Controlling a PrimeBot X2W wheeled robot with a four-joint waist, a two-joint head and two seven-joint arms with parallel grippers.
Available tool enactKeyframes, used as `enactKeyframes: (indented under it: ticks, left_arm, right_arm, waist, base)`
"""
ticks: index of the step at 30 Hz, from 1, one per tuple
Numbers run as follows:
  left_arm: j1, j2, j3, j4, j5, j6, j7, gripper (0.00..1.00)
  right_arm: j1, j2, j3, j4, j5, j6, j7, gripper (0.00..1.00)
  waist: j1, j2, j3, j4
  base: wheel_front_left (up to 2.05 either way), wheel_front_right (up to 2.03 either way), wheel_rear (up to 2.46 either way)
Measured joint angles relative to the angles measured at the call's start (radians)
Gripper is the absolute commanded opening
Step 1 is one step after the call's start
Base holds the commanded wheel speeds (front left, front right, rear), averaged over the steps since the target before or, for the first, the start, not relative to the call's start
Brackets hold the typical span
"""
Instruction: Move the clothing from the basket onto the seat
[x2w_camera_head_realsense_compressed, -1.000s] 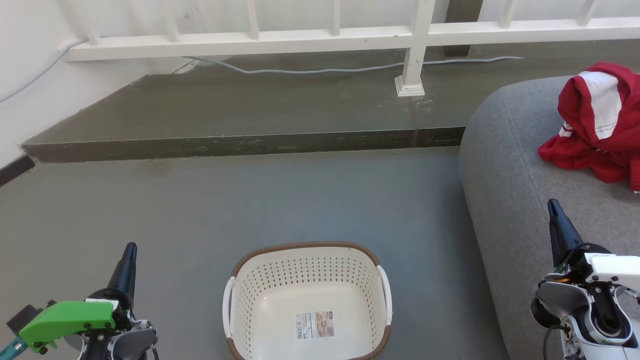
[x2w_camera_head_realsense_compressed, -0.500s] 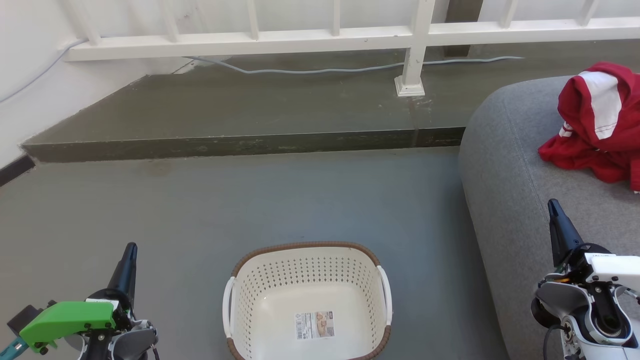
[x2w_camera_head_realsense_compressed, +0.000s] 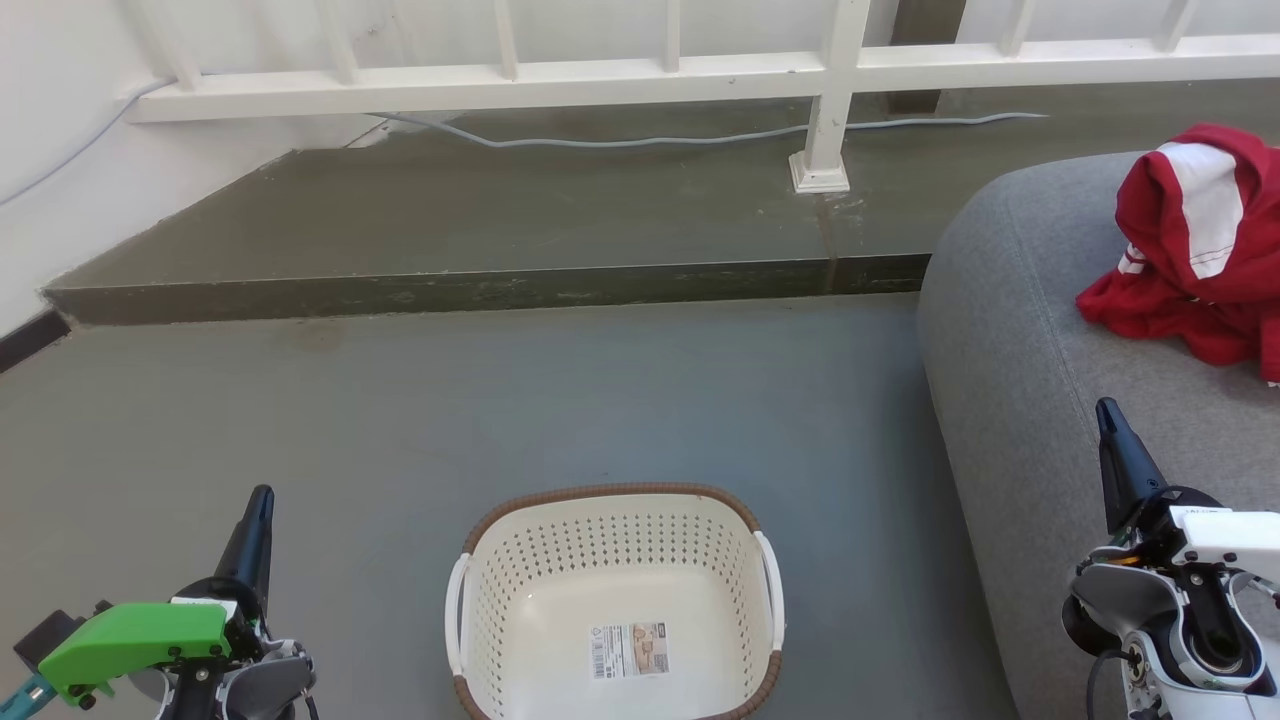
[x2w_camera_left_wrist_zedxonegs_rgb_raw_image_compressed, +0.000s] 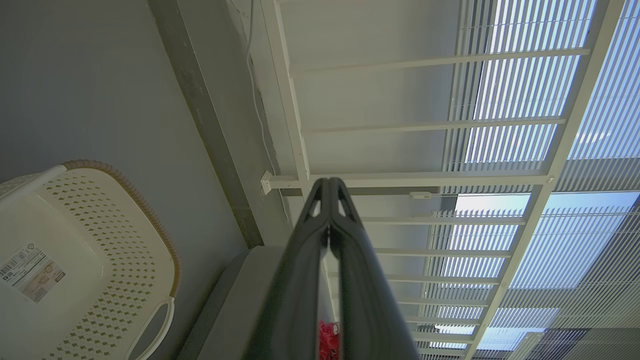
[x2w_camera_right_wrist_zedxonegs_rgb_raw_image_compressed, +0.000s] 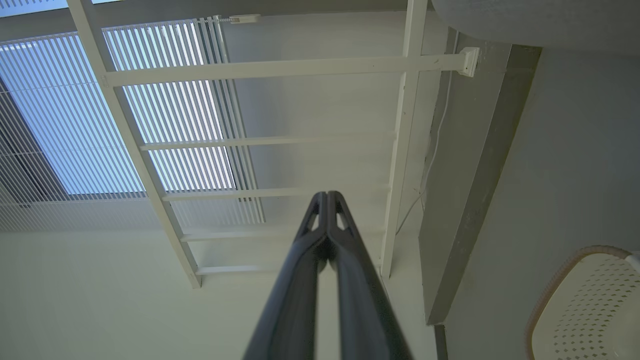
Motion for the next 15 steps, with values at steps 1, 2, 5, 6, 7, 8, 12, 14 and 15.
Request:
enactKeyframes:
  ticks: [1, 2, 5, 6, 7, 8, 12, 14, 15]
  left_arm:
    - [0.000, 0.000, 0.000, 0.000, 0.000, 0.000, 0.000, 0.00]
    - [0.000, 0.000, 0.000, 0.000, 0.000, 0.000, 0.000, 0.00]
    - [0.000, 0.000, 0.000, 0.000, 0.000, 0.000, 0.000, 0.00]
    - [0.000, 0.000, 0.000, 0.000, 0.000, 0.000, 0.000, 0.00]
    - [0.000, 0.000, 0.000, 0.000, 0.000, 0.000, 0.000, 0.00]
    - [0.000, 0.000, 0.000, 0.000, 0.000, 0.000, 0.000, 0.00]
    - [0.000, 0.000, 0.001, 0.000, 0.000, 0.000, 0.000, 0.00]
    - [0.000, 0.000, 0.001, 0.000, 0.000, 0.000, 0.000, 0.00]
    - [0.000, 0.000, 0.001, 0.000, 0.000, 0.000, 0.000, 0.00]
  right_arm:
    - [0.000, 0.000, 0.000, 0.000, 0.000, 0.000, 0.000, 0.00]
    - [0.000, 0.000, 0.000, 0.000, 0.000, 0.000, 0.000, 0.00]
    - [0.000, 0.000, 0.000, 0.000, 0.000, 0.000, 0.000, 0.00]
    - [0.000, 0.000, 0.000, 0.000, 0.000, 0.000, 0.000, 0.00]
    - [0.000, 0.000, 0.000, 0.000, 0.000, 0.000, 0.000, 0.00]
    - [0.000, 0.000, 0.000, 0.000, 0.000, 0.000, 0.000, 0.00]
    - [0.000, 0.000, 0.000, 0.000, 0.000, 0.000, 0.000, 0.00]
    - [0.000, 0.000, 0.000, 0.000, 0.000, 0.000, 0.000, 0.00]
    - [0.000, 0.000, 0.000, 0.000, 0.000, 0.000, 0.000, 0.00]
  waist:
    - [0.0000, 0.0000, 0.000, 0.000]
    - [0.0000, 0.0000, 0.000, 0.000]
    - [0.0000, 0.0000, 0.000, 0.000]
    - [0.0000, 0.0000, 0.000, 0.000]
    - [0.0000, 0.0000, 0.000, 0.000]
    - [0.0000, 0.0000, 0.000, 0.000]
    - [0.0000, 0.0000, 0.000, 0.000]
    - [0.0000, 0.0000, 0.000, 0.000]
    - [0.0000, 0.0000, 0.000, 0.000]
  base:
    - [0.00, 0.00, 0.00]
    - [0.00, 0.00, 0.00]
    - [0.00, 0.00, 0.00]
    - [0.00, 0.00, 0.00]
    - [0.00, 0.00, 0.00]
    - [0.00, 0.00, 0.00]
    - [0.00, 0.00, 0.00]
    - [0.00, 0.00, 0.00]
    - [0.00, 0.00, 0.00]
